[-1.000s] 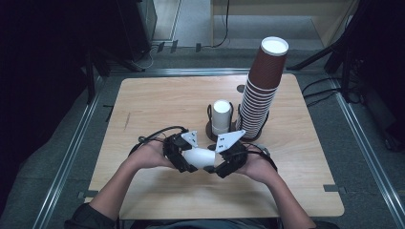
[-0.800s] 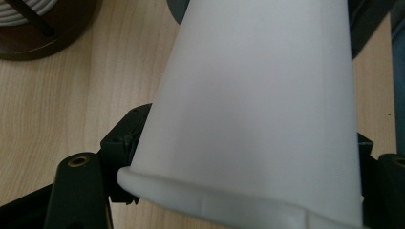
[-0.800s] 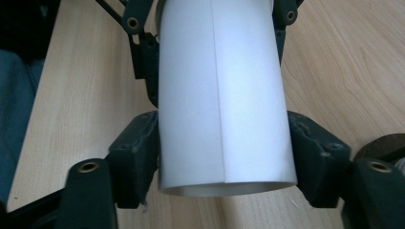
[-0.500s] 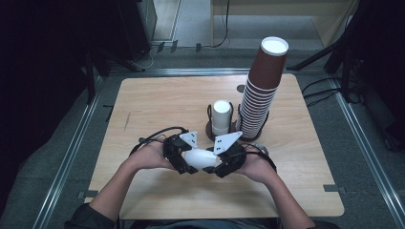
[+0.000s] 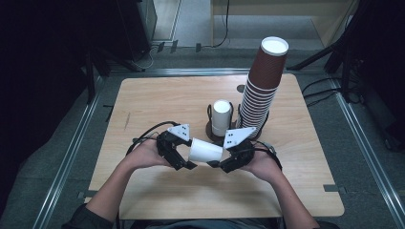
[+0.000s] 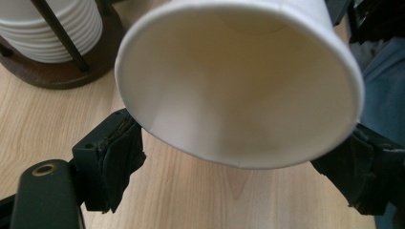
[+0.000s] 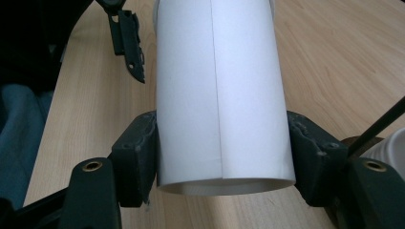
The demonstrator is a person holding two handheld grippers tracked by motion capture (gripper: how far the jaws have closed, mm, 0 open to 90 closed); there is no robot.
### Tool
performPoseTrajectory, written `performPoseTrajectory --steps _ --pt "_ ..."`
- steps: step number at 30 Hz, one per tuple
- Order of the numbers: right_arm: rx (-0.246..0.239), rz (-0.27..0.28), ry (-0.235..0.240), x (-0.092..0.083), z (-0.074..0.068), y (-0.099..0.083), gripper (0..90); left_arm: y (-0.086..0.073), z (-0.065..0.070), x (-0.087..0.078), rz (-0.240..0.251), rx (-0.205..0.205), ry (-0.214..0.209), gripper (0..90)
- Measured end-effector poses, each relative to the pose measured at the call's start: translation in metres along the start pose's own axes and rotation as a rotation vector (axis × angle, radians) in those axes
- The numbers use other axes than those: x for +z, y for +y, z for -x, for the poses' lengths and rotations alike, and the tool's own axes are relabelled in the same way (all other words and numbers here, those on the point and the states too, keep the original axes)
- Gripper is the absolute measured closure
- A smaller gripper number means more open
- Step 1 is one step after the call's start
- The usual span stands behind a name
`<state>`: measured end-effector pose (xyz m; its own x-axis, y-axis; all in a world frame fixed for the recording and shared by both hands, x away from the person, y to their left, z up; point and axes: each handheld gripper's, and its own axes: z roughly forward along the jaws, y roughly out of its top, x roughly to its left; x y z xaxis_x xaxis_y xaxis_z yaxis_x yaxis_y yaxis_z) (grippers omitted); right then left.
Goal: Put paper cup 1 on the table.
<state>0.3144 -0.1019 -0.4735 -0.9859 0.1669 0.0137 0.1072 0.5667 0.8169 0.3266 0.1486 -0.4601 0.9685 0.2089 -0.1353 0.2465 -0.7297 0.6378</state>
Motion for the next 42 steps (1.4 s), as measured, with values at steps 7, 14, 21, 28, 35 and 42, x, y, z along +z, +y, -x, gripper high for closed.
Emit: performPoseTrajectory --steps 7,14,21,28,35,42 --pt "0.02 0.051 -0.002 -0.007 0.001 -0.002 34.2 -0.002 0.0 -0.006 0.06 -0.023 0.002 13.4" --pt "0.049 0.115 0.004 -0.014 0.004 -0.004 34.2 -0.001 0.001 -0.011 0.143 -0.049 -0.012 13.5" --pt "0.069 0.119 0.037 -0.009 0.003 -0.005 34.2 0.001 0.001 -0.013 0.201 -0.067 -0.03 13.4" --pt "0.097 0.132 0.085 0.002 0.001 -0.005 34.2 0.002 0.002 -0.015 0.258 -0.082 -0.037 15.4" --pt "0.093 0.131 0.078 0.002 0.001 -0.004 35.2 -0.002 0.0 -0.019 0.315 -0.096 -0.064 24.3" --pt "0.094 0.122 0.082 0.002 0.001 -0.005 34.9 -0.003 -0.001 -0.022 0.313 -0.102 -0.089 30.8"
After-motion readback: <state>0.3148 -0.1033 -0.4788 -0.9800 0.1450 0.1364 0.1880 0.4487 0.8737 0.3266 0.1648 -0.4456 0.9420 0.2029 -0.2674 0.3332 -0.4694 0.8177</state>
